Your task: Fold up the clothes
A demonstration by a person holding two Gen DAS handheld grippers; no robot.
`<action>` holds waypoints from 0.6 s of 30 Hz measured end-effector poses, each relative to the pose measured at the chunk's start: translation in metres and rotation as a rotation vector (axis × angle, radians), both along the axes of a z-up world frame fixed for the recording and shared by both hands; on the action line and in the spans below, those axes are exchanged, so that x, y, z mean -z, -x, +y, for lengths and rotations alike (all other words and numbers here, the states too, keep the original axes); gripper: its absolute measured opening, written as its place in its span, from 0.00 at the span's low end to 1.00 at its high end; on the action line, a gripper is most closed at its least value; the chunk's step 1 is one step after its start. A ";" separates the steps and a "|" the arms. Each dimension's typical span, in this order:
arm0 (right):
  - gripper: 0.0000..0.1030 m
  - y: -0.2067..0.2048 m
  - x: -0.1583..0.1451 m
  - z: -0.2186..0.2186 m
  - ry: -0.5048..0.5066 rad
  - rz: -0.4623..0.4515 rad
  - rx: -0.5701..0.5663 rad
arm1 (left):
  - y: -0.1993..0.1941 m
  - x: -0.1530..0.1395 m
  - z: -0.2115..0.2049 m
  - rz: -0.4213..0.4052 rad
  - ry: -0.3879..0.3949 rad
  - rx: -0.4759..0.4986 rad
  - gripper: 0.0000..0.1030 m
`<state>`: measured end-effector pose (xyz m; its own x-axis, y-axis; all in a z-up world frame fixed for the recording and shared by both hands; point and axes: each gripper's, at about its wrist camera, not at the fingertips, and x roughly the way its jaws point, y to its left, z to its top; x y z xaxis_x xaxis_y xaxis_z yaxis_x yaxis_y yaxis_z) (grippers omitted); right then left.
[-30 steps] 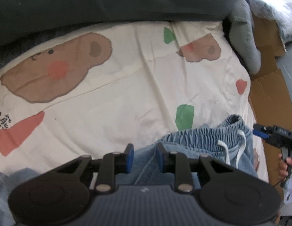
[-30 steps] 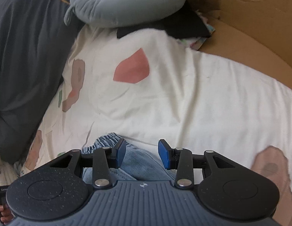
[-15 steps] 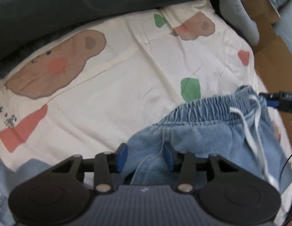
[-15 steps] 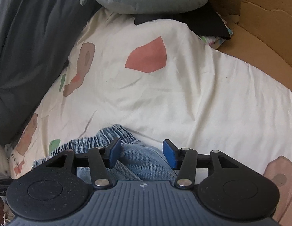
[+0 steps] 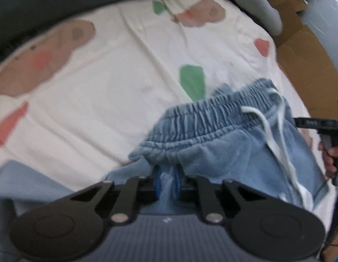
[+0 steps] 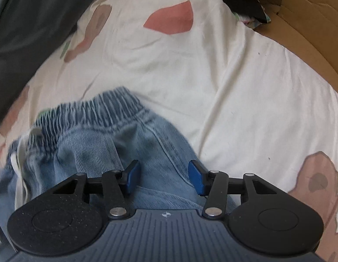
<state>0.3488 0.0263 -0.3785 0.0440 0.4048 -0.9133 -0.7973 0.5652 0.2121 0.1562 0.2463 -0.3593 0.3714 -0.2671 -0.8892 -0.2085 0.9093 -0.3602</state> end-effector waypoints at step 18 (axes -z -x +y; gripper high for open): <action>0.54 -0.025 -0.053 0.010 -0.026 -0.062 -0.045 | 0.024 -0.055 0.011 -0.069 0.045 0.033 0.16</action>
